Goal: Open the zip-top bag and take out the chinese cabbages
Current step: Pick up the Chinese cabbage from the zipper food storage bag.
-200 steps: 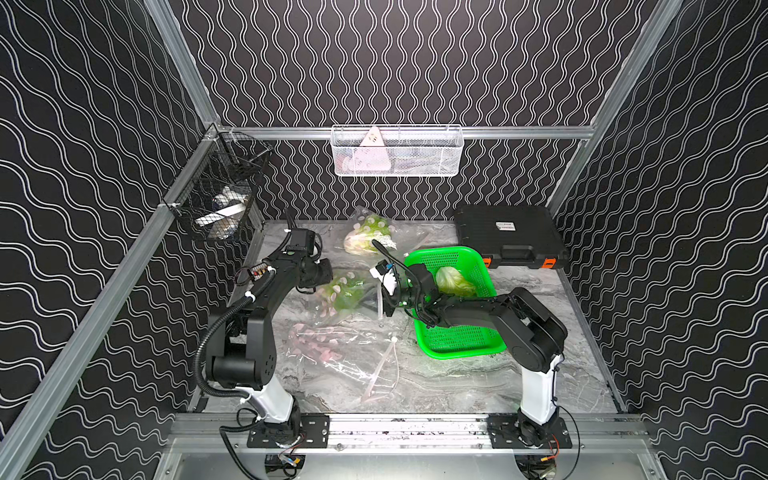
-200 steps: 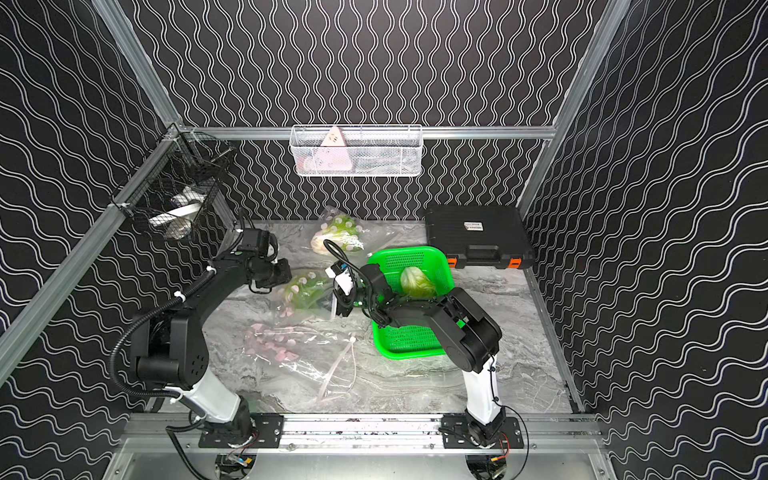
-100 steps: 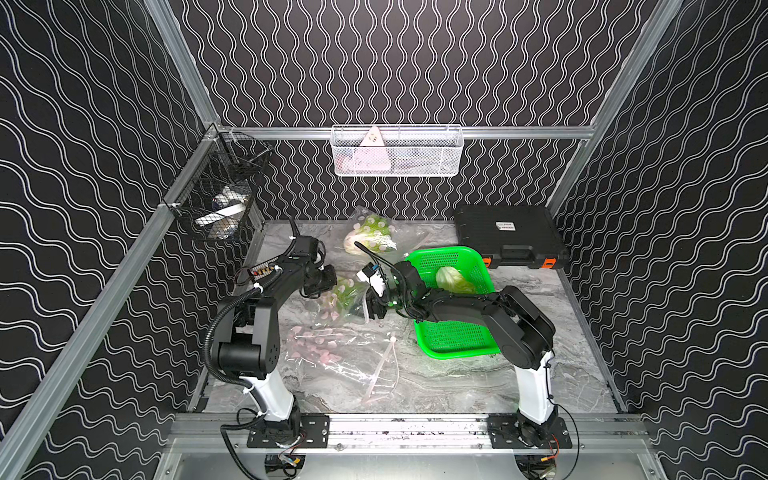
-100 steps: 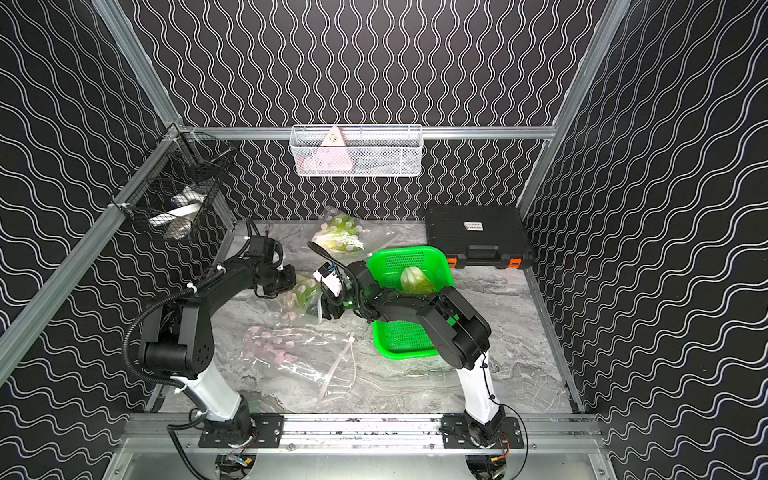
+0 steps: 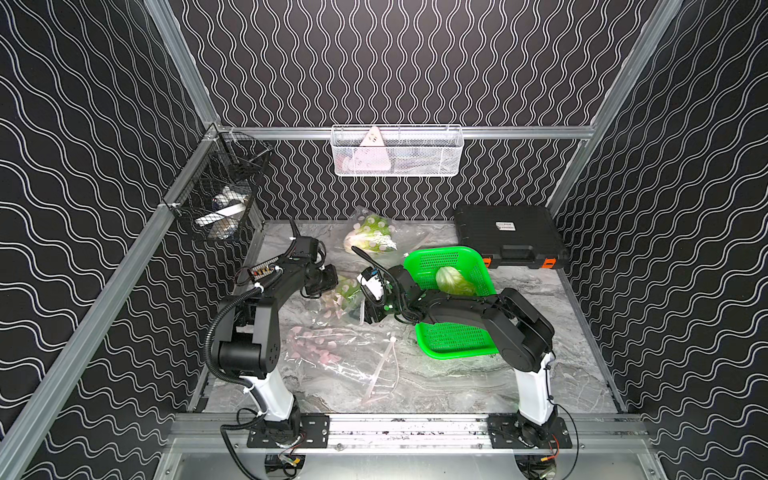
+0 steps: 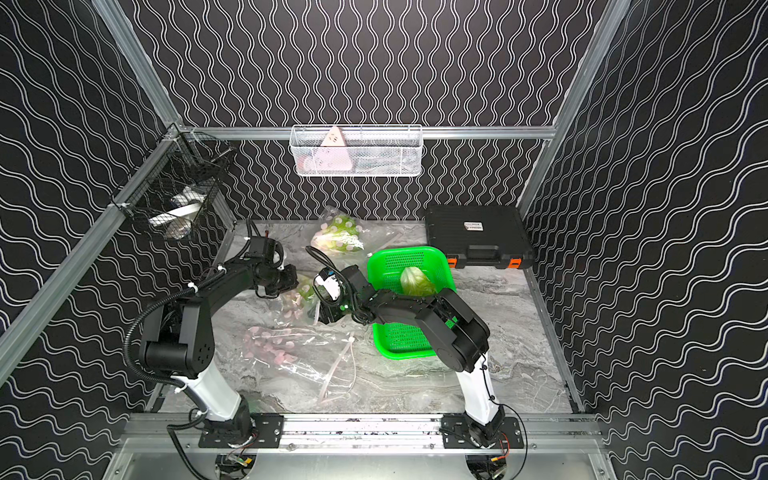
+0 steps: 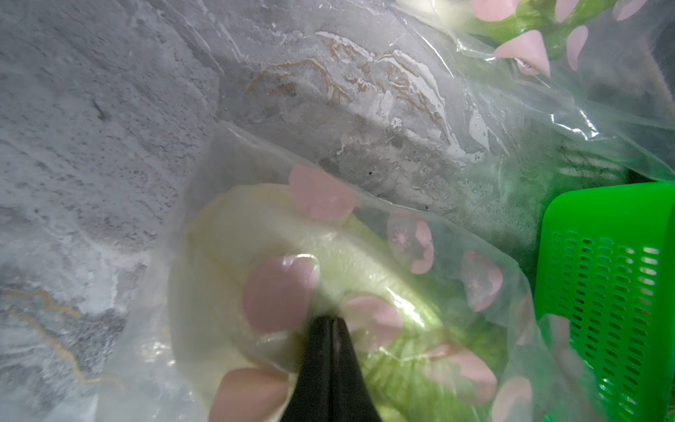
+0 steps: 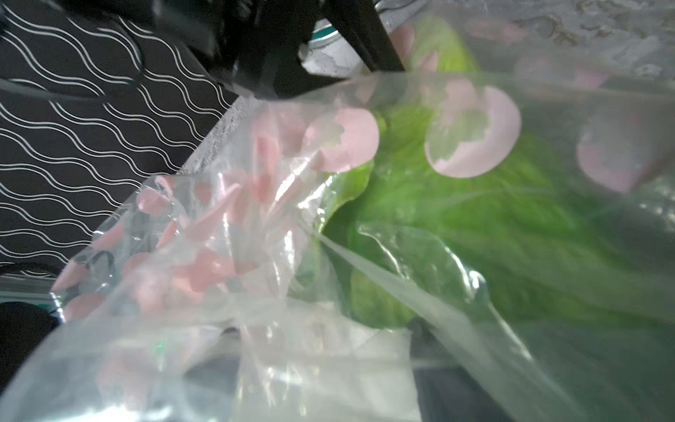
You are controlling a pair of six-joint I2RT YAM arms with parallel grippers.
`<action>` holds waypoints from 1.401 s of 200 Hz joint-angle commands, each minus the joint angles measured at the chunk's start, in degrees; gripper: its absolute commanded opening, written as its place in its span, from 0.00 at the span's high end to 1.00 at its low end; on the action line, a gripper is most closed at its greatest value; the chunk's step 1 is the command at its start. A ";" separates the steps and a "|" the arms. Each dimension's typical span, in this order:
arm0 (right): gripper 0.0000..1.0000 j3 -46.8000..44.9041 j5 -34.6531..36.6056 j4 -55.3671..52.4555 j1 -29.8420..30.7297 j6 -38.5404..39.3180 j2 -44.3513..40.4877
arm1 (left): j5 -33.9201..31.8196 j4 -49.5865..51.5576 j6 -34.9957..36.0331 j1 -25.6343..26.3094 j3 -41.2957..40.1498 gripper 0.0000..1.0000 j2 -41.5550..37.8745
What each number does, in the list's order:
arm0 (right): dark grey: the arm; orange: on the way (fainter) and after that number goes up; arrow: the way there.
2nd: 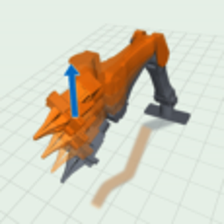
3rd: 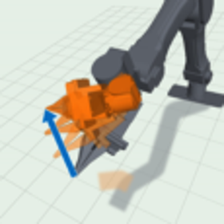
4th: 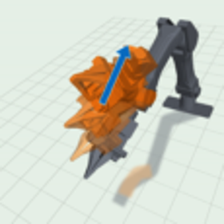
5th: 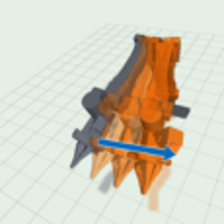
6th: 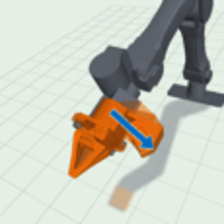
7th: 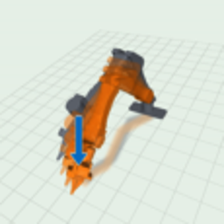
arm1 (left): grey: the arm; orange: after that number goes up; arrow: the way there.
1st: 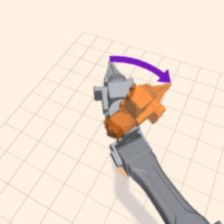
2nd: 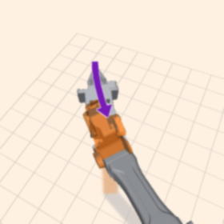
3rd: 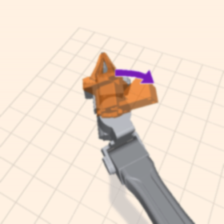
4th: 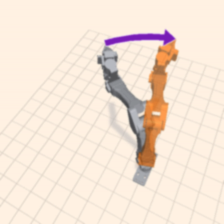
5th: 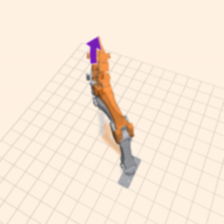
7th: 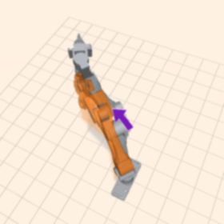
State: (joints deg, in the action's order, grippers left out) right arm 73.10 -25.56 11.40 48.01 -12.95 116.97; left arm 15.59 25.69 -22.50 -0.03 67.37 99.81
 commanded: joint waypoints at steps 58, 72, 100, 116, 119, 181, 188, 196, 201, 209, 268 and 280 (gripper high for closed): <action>0.41 -1.35 9.74 3.66 -0.46 6.77 2.64 | 0.15 3.34 0.53 -0.05 -0.39 1.00 0.20; 0.41 -1.83 8.86 5.51 -0.71 6.81 2.65 | 0.22 3.38 0.51 -0.04 -0.25 1.00 0.39; 0.29 -4.70 0.32 12.80 -1.25 5.70 1.91 | 0.49 3.32 0.39 -0.05 -0.31 1.00 0.54; 0.24 -5.72 -3.77 16.20 -1.25 4.56 1.69 | 0.58 3.40 0.39 -0.06 -0.30 1.00 0.60; 0.23 -5.81 -4.47 16.65 -1.25 4.38 1.68 | 0.60 3.40 0.40 -0.06 -0.22 1.00 0.64; 0.17 -6.22 -12.40 20.77 -1.25 2.18 1.90 | 1.88 2.91 0.42 -0.06 -0.38 1.00 0.58; 0.17 -5.79 -11.93 20.56 -1.25 1.93 2.32 | 1.99 2.81 0.35 -0.04 -0.49 1.00 0.56; 0.17 -5.37 -10.64 20.51 -1.24 1.47 2.77 | 2.05 2.78 0.29 -0.03 -0.41 1.00 0.52; 0.17 -5.10 -10.48 20.71 -1.25 1.10 3.23 | 2.07 2.83 0.40 0.02 -0.48 1.00 0.52; 0.18 -4.86 -10.07 21.48 -1.24 0.41 3.75 | 2.24 2.79 0.36 0.03 -0.51 1.00 0.55; 0.26 -3.13 -6.22 24.19 -1.42 -1.28 7.72 | 3.14 2.74 0.72 0.03 -0.49 1.00 0.82; 0.28 -3.46 -6.60 26.75 -1.51 -1.68 8.62 | 3.21 2.78 0.84 0.21 -0.44 1.00 0.91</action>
State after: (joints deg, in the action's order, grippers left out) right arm 69.84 -33.45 32.38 46.61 -13.93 124.05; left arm 17.76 24.86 -22.33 -0.03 67.11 100.14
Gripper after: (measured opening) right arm 0.739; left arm 0.054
